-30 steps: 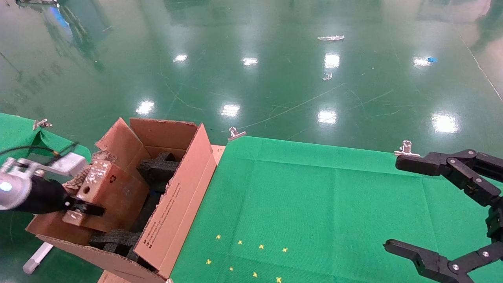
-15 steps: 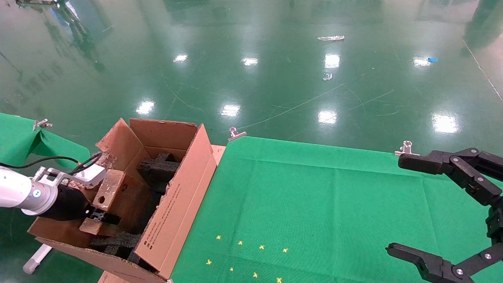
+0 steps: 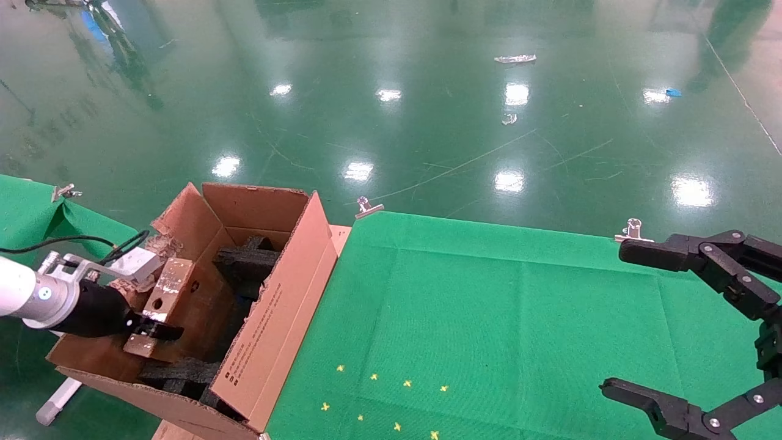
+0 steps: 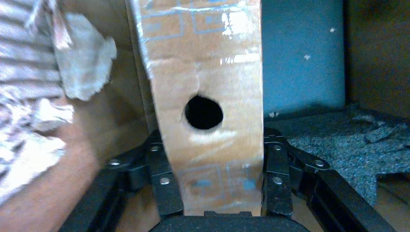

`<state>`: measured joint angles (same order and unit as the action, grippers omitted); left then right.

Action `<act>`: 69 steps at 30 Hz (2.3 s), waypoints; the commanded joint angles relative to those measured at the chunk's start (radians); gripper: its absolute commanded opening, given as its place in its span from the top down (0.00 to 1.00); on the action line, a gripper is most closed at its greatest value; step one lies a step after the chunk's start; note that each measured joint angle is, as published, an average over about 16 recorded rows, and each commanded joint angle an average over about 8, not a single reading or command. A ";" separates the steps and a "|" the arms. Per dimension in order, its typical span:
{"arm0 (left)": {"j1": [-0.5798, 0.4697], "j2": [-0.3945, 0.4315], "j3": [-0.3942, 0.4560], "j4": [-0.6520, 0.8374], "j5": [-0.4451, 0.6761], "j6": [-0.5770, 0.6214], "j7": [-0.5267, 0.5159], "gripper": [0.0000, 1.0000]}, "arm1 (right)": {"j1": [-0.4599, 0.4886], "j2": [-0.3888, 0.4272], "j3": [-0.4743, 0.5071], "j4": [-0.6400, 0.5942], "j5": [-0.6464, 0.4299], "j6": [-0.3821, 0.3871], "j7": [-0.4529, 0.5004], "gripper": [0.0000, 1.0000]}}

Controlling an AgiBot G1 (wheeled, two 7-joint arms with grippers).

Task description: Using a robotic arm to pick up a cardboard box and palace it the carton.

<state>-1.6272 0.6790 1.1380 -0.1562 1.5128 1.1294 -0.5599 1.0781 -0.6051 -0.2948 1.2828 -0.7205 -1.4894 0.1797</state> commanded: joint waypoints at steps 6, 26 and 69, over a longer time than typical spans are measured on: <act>-0.043 0.008 -0.001 0.021 0.003 0.010 0.023 0.00 | 0.000 0.000 0.000 0.000 0.000 0.000 0.000 0.00; -0.205 0.003 -0.017 0.001 -0.005 0.024 0.091 0.00 | 0.000 0.001 -0.002 0.000 0.001 0.001 -0.001 0.00; 0.078 -0.057 -0.428 -0.585 -0.376 0.201 0.250 0.00 | 0.001 0.001 -0.004 -0.001 0.003 0.001 -0.002 0.00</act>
<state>-1.5494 0.6221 0.7106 -0.7405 1.1367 1.3297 -0.3102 1.0792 -0.6038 -0.2989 1.2816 -0.7180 -1.4883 0.1776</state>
